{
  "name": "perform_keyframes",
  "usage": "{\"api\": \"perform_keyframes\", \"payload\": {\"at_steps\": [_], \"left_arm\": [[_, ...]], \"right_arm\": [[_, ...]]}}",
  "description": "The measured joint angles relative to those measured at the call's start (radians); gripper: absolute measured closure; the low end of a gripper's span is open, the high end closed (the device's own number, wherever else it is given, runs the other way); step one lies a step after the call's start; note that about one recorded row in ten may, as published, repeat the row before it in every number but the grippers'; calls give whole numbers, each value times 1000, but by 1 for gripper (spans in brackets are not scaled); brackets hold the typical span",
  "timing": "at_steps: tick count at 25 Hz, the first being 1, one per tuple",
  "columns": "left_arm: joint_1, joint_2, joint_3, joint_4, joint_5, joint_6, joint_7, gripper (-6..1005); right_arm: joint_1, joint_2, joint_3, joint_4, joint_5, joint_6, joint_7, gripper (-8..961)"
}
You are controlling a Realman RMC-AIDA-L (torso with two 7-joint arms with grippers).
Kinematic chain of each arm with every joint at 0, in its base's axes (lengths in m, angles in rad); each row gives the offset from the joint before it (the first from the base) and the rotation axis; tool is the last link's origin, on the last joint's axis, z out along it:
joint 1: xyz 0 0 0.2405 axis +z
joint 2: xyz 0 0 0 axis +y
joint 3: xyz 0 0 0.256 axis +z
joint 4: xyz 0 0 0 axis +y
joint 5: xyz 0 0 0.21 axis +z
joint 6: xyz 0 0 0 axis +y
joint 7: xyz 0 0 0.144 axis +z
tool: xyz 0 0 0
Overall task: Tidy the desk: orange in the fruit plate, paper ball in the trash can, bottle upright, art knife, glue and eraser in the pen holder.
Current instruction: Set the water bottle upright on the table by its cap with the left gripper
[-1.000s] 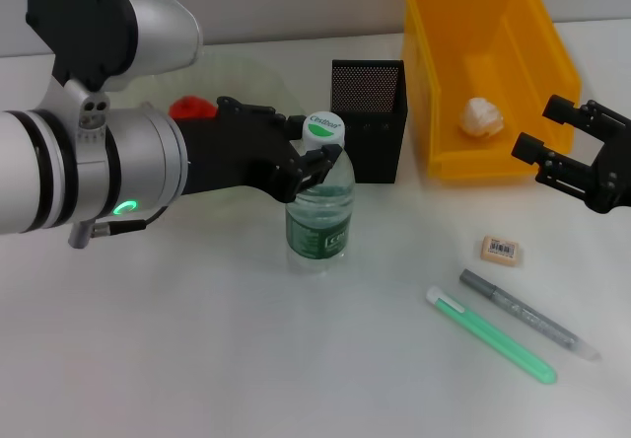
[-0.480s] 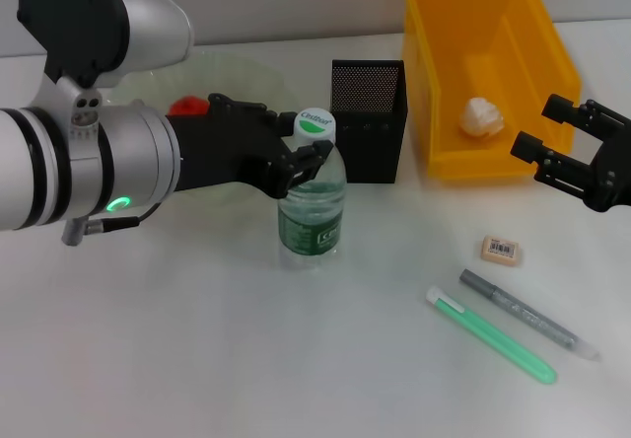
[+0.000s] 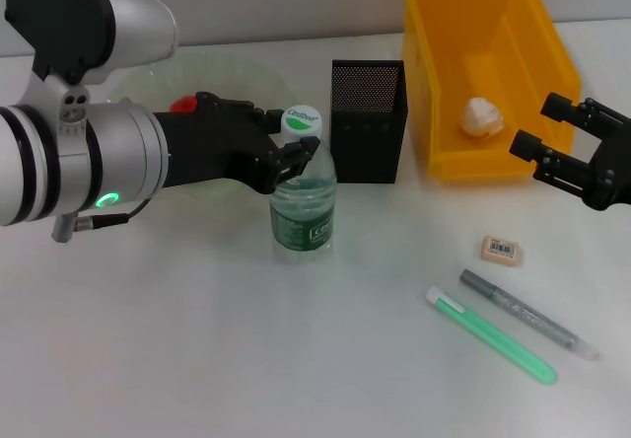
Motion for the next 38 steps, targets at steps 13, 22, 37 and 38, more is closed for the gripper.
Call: {"api": "perform_keyframes", "payload": {"at_steps": [13, 22, 37, 38], "left_arm": [[-1, 0, -2, 3, -1, 1, 8, 591], [-2, 0, -3, 0, -1, 1, 10, 592], [-7, 0, -7, -6, -5, 5, 28, 584], [-7, 0, -7, -6, -6, 6, 28, 575]], "right_arm": [[7, 0, 0, 14, 0, 0, 1, 221], [10, 0, 0, 15, 0, 2, 1, 221], [11, 0, 0, 15, 0, 2, 1, 220], [11, 0, 0, 15, 0, 2, 1, 220]]}}
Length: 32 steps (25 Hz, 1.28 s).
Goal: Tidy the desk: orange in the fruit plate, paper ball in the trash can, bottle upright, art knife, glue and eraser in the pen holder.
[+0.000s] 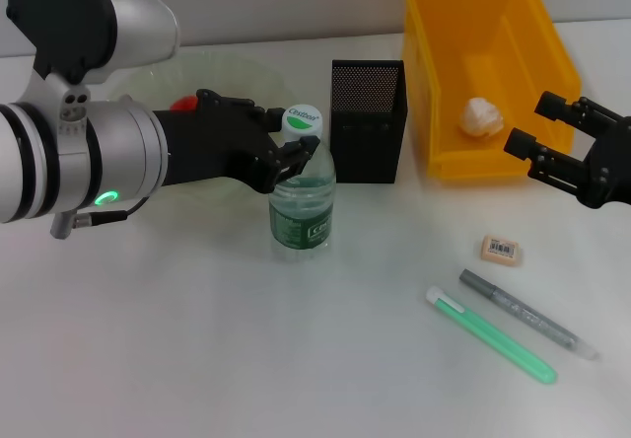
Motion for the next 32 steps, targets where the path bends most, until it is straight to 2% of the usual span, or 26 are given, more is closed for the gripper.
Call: {"api": "perform_keyframes", "payload": {"at_steps": [14, 20, 25, 32], "left_arm": [[4, -2, -22, 2, -2, -21, -12, 447], [7, 0, -22, 20, -30, -18, -4, 226], [8, 1, -36, 28, -61, -14, 7, 209], [10, 3, -84, 29, -194, 33, 90, 207]], "right_arm": [[2, 0, 1, 0, 0, 0, 1, 220], [2, 0, 2, 1, 0, 6, 2, 220], [2, 0, 2, 1, 0, 8, 2, 221], [0, 0, 2, 0, 0, 10, 2, 221]]}}
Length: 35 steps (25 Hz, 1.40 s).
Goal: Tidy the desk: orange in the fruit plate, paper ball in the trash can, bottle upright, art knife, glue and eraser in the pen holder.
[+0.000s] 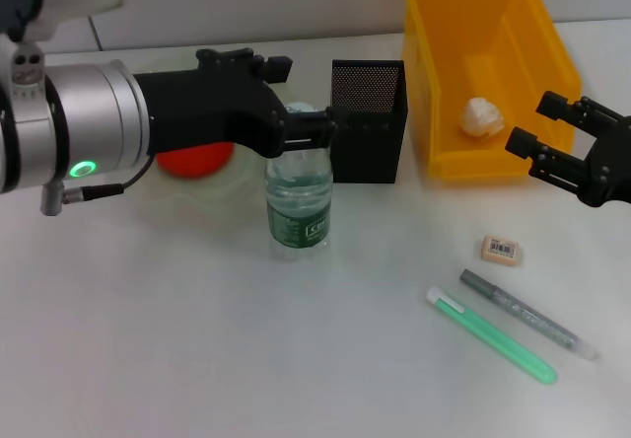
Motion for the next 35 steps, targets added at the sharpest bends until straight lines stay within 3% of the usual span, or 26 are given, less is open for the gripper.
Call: {"api": "perform_keyframes", "payload": {"at_steps": [8, 9, 18, 27, 35], "left_arm": [[0, 0, -66, 1, -98, 43, 64, 208], [3, 0, -100, -2, -171, 73, 104, 208], [18, 0, -168, -11, -351, 186, 216, 210], [108, 0, -179, -25, -519, 232, 409, 211], [81, 0, -282, -193, -600, 334, 427, 213]], "right_arm": [[-9, 0, 0, 0, 0, -3, 1, 220], [-9, 0, 0, 0, 0, -3, 1, 220], [-12, 0, 32, 15, 0, 2, 12, 220], [-9, 1, 62, 38, 2, 1, 27, 221], [-2, 1, 50, 42, -5, -8, 43, 220]]}}
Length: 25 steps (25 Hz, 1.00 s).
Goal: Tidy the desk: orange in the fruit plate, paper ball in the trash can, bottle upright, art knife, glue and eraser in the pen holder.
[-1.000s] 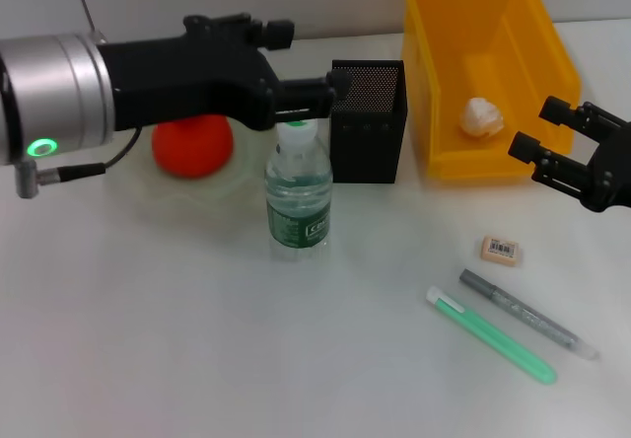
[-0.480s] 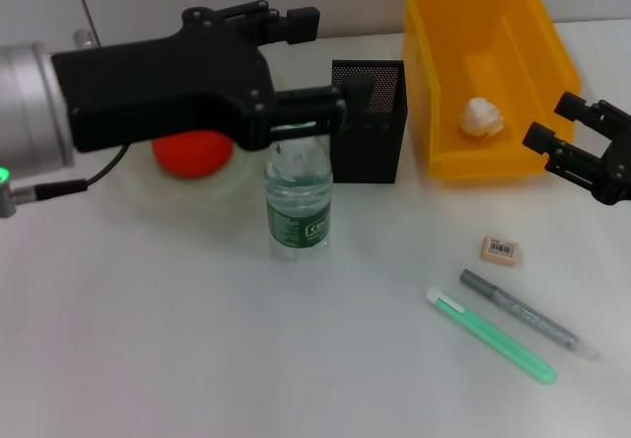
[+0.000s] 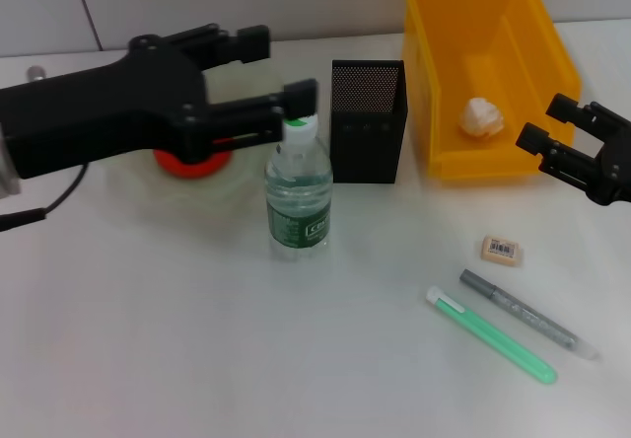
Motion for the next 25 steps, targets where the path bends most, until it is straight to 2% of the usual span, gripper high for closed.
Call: {"api": "perform_keyframes", "payload": {"at_steps": [7, 12, 18, 25], "left_arm": [[-47, 0, -152, -264, -139, 179, 136, 214], [-78, 1, -247, -417, -154, 280, 226, 214], [-92, 4, -279, -509, -148, 320, 323, 213], [-85, 6, -282, -596, -147, 322, 477, 214]], "right_arm": [[1, -1, 0, -7, 1, -19, 50, 221], [-2, -3, 6, -22, 0, -23, 90, 221], [1, -5, 0, -42, -7, -28, 146, 221], [11, 0, -1, -156, -113, -32, 272, 220]]}}
